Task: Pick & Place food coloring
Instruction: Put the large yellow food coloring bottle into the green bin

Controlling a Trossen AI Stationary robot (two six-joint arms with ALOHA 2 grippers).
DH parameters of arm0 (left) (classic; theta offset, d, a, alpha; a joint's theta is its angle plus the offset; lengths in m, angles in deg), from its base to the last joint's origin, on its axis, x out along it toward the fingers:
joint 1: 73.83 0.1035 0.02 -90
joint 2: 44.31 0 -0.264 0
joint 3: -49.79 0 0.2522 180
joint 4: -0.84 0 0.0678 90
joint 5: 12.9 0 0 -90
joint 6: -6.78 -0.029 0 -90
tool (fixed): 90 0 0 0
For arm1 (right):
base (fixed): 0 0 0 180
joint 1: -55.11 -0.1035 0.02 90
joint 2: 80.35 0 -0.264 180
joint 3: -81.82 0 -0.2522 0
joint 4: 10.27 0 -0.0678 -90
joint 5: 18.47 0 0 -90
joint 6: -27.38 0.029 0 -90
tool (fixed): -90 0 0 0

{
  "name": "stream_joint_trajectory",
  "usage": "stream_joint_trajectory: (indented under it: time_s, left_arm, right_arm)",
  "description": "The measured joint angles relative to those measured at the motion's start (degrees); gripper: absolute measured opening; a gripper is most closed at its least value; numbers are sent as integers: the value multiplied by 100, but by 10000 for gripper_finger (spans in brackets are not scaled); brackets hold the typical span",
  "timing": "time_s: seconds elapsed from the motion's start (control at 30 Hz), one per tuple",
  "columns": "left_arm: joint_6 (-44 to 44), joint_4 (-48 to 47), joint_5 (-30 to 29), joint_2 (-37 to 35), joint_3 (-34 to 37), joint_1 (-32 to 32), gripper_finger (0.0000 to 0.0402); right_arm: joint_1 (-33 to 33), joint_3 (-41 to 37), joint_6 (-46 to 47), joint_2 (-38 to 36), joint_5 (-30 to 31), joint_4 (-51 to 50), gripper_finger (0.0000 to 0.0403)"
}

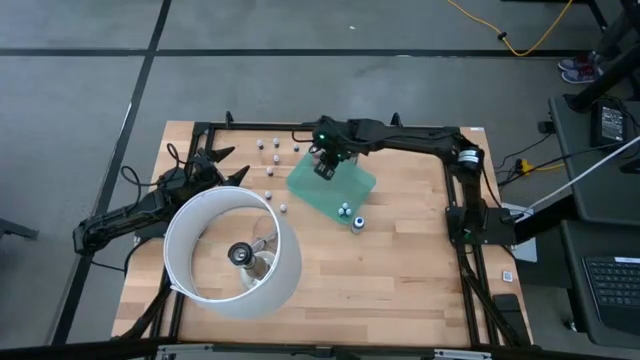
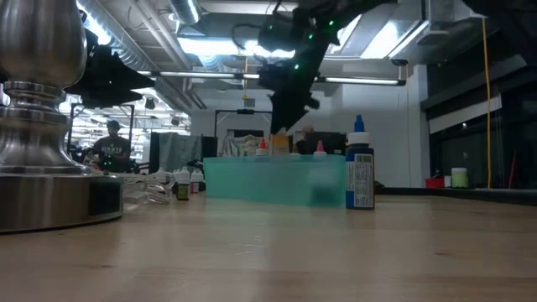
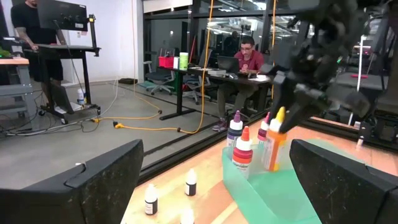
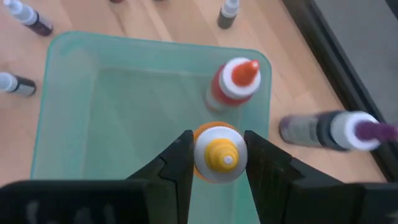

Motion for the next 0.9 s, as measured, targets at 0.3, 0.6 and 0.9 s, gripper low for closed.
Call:
stream_joint_trajectory:
  time_s: [0.3, 0.6, 0.9]
  left_arm:
    - [-1, 0, 0, 2, 0, 0, 400]
    - [0, 0, 0, 2, 0, 0, 400]
    - [0, 0, 0, 2, 0, 0, 400]
  right_arm:
    - [230, 10, 7, 409, -62, 296, 124]
    - [274, 10, 12, 526, -128, 395, 136]
    - [293, 10, 169, 499, -198, 180, 201]
